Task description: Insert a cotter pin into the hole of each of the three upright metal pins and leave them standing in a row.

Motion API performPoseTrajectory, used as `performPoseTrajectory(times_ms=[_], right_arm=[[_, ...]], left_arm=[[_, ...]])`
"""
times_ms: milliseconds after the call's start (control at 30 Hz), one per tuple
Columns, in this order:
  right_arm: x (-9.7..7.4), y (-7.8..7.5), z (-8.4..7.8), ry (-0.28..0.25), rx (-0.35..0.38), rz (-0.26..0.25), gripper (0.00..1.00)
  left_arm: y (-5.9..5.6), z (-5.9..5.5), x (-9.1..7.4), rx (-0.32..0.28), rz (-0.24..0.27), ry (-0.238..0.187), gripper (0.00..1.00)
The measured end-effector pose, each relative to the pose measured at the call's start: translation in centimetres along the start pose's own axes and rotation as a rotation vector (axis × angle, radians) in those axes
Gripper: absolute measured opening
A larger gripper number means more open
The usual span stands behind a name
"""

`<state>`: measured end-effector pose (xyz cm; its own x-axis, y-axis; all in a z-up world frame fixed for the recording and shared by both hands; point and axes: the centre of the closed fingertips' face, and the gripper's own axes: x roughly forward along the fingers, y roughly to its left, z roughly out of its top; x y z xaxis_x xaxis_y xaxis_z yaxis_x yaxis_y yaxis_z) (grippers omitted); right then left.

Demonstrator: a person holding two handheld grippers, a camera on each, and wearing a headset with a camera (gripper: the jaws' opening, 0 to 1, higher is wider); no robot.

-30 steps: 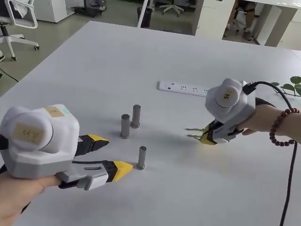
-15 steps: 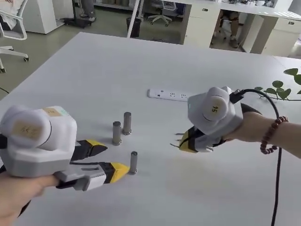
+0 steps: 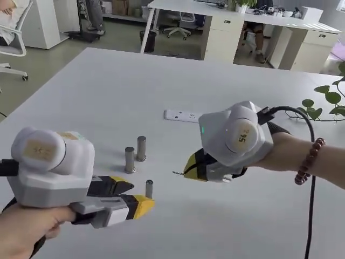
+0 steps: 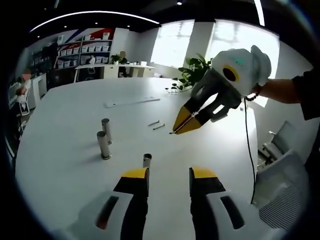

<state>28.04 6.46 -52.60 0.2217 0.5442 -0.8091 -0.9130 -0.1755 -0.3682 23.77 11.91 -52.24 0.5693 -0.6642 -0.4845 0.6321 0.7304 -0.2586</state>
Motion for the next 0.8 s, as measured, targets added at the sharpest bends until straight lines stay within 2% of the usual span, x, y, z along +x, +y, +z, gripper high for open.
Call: performPoseTrajectory(times_ms=[67, 267, 433, 567, 800], right_arm=[[-0.2, 0.4, 0.9, -0.019, -0.018, -0.002, 0.0], [-0.2, 1.9, 2.5, -0.032, -0.088, 0.014, 0.0], [-0.3, 2.6, 3.5, -0.051, -0.106, 0.014, 0.0], [-0.5, 2.9, 4.2, -0.065, -0.113, 0.018, 0.0], [-0.6, 3.5, 4.9, -0.082, -0.129, 0.02, 0.0]], left_arm=[[-0.3, 0.2, 0.0, -0.034, -0.01, -0.007, 0.28], [-0.8, 0.6, 0.1, -0.136, -0.036, -0.026, 0.22], [-1.3, 0.8, 0.1, -0.228, -0.06, -0.038, 0.19], [-1.7, 1.1, 0.1, -0.273, -0.073, -0.06, 0.16], [-2.1, 1.0, 0.4, -0.314, -0.093, -0.063, 0.1]])
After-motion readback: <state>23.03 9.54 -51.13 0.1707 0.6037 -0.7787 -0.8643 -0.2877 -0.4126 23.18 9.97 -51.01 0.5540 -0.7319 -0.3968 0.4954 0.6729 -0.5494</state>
